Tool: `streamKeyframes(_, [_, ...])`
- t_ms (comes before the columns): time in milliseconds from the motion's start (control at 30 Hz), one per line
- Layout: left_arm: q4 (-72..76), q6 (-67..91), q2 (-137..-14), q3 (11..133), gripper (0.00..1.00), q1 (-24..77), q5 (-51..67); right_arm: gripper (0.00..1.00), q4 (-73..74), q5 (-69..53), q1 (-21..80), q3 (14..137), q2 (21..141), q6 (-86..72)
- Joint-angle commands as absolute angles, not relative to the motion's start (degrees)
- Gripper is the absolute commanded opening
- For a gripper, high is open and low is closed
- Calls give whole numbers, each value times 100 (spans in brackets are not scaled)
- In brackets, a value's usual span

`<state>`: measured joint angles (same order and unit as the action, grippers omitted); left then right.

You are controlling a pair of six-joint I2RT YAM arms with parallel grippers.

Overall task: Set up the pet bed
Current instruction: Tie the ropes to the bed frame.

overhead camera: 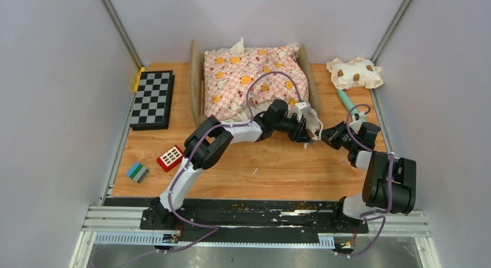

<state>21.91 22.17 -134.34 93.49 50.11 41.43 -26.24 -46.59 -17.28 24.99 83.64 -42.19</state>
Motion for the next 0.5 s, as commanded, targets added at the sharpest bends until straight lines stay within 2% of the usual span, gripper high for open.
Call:
streamKeyframes(0, [2261,2118,-13451,9385,30,4993,4075,0,-2595,-4625,-1723,2614,8440,-4058])
streamKeyframes(200, [2171,2108,-13505,9401,19,4987,4130,0,-2575,-4593,-1719,2623,8379,-4083])
streamKeyframes(467, [2141,2162,-13580,9416,28,5001,4139,0,-2575,-4652,-1720,2633,8316,-4149])
